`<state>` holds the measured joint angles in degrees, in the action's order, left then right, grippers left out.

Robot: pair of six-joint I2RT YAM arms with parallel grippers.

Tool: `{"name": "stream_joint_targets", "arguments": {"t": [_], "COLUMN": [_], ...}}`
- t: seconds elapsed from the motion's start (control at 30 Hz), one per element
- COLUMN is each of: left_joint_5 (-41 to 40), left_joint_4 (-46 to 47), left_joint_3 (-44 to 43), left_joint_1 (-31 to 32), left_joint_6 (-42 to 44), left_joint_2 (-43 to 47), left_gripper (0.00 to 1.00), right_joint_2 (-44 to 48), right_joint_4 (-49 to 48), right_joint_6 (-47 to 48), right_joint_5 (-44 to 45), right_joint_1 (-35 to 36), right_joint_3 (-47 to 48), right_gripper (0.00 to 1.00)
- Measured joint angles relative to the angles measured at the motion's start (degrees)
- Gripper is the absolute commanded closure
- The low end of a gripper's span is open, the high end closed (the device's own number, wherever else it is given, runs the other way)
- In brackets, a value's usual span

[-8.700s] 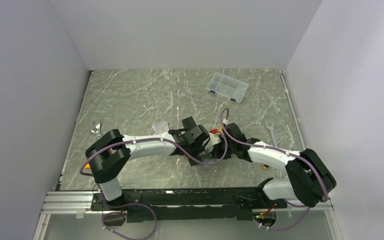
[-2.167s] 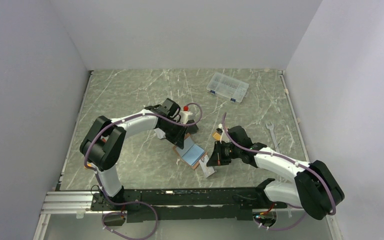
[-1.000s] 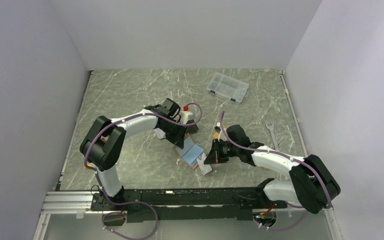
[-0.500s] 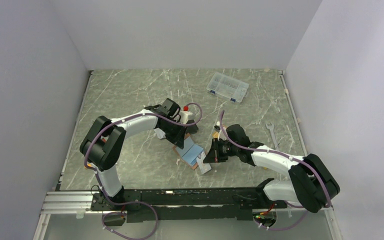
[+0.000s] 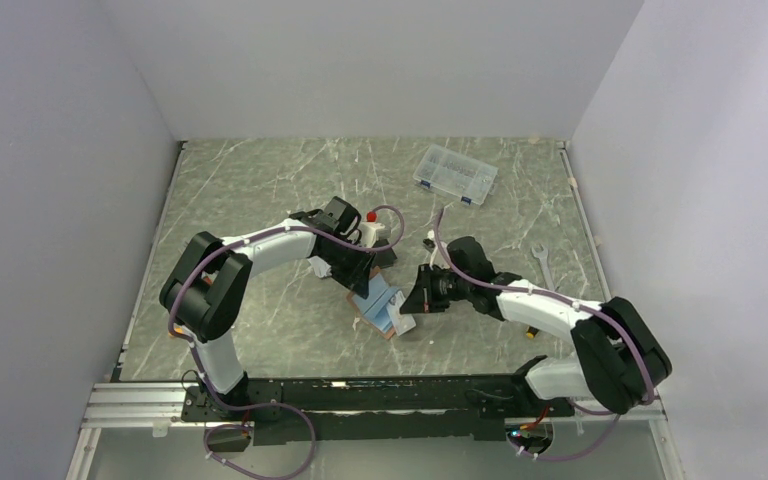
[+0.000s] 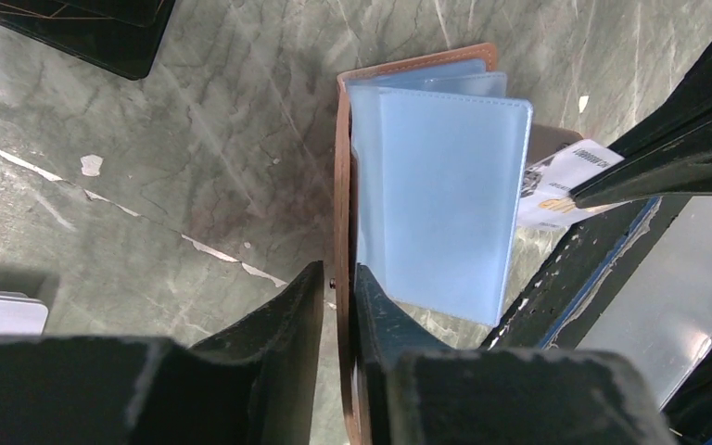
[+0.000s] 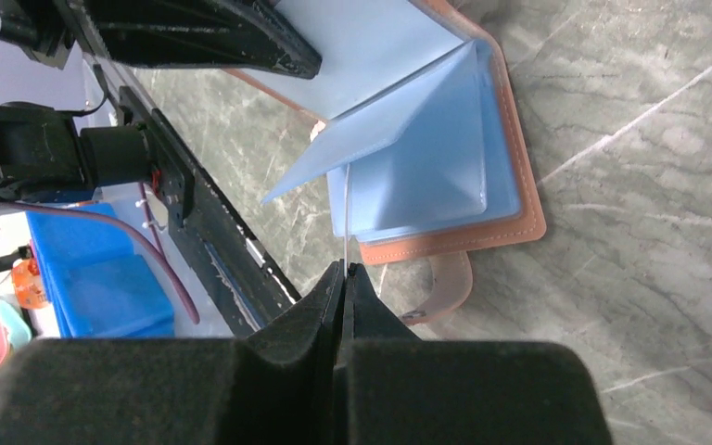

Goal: Put the credit cards into the card holder
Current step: Open the card holder at the center of the board.

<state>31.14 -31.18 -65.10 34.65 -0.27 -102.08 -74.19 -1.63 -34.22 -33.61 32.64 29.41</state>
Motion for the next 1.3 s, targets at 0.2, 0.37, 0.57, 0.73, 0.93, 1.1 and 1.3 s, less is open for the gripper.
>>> {"name": "stream_joint_targets", "arguments": {"t": [0.2,0.37,0.57,0.73,0.93,1.1,1.3], "left_joint_5": [0.5,3.7,9.7,14.3,17.8,19.1,17.7], "left_joint_4": [-0.1,-0.3,0.6,1.2,1.8,1.8,1.7], "left_joint_3": [0.0,0.0,0.2,0.2,0.2,0.2,0.2], "left_joint_1": [0.0,-1.7,-6.3,-8.0,-8.1,-8.1,-8.1], "left_joint_6": [-0.9,-1.6,-3.4,-4.0,-4.7,-4.9,-4.7], "left_joint_2": [0.0,0.0,0.0,-0.3,-1.7,-2.0,-2.0], "left_gripper": [0.60,0.55,0.53,0.53,0.54,0.57,0.61], "right_joint_2": [-3.9,-7.2,-10.9,-12.5,-14.0,-14.7,-14.7], "right_joint_4": [-1.4,-3.0,-5.2,-6.5,-7.2,-7.6,-8.0], "right_joint_6": [0.0,-0.1,-0.5,-0.5,-0.6,-0.9,-0.9], "right_joint_5": [-0.6,-1.8,-3.4,-4.4,-4.7,-5.0,-5.0], "right_joint_1": [0.0,0.0,-0.1,-0.1,-0.1,-0.1,-0.1], "right_joint_3": [1.5,2.9,5.4,6.8,7.0,7.0,7.0], "right_gripper": [1.00,1.00,1.00,1.00,1.00,1.00,1.00]}}
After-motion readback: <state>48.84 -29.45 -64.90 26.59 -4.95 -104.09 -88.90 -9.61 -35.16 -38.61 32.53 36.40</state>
